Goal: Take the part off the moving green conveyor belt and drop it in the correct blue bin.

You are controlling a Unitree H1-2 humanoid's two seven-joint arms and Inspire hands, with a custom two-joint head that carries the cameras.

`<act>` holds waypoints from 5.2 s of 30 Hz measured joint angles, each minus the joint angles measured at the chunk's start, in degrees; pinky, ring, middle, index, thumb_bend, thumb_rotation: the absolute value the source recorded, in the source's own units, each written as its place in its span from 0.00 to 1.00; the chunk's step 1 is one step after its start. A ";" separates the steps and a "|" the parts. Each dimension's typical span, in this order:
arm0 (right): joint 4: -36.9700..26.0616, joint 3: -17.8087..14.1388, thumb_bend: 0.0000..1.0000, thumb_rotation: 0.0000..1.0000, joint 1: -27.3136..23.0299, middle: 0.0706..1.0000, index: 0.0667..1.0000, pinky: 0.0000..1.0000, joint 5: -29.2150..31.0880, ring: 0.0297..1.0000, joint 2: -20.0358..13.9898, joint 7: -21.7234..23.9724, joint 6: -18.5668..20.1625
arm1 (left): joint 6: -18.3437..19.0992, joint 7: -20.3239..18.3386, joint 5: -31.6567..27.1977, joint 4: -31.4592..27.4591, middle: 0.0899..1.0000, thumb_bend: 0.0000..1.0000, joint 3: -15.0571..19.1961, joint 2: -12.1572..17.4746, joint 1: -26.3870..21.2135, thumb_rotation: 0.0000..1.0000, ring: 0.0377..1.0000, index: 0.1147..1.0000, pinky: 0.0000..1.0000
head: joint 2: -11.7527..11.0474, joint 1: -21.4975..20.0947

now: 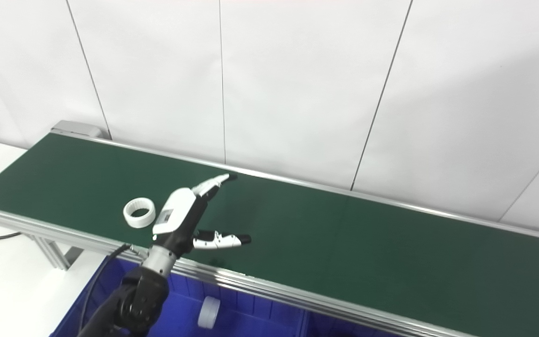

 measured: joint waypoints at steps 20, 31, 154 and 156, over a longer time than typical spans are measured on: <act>0.13 0.19 0.85 0.10 -0.34 0.65 0.74 0.69 -0.07 0.68 -0.10 -0.03 0.00 | 5.47 5.16 2.28 13.27 0.88 0.81 -0.22 5.18 -7.35 0.18 0.86 0.89 0.82 | 0.00 0.35; 0.15 0.21 0.85 0.10 -0.37 0.65 0.74 0.68 -0.07 0.69 -0.11 -0.04 0.00 | 7.80 8.76 2.13 20.39 0.91 0.83 -0.80 5.68 -8.03 0.19 0.90 0.90 0.85 | -0.09 0.09; -9.77 1.67 0.76 0.41 0.93 0.68 0.78 0.69 -5.11 0.72 4.83 5.67 3.21 | -4.16 -5.96 -19.01 3.20 0.82 0.95 1.90 6.96 21.13 0.82 0.77 0.85 0.70 | 20.74 -21.53; -9.77 1.66 0.76 0.40 0.93 0.68 0.78 0.69 -5.11 0.72 4.91 5.68 3.22 | -7.34 -6.05 -20.54 3.08 0.84 0.98 1.99 7.06 21.44 0.82 0.79 0.86 0.72 | 20.74 -21.62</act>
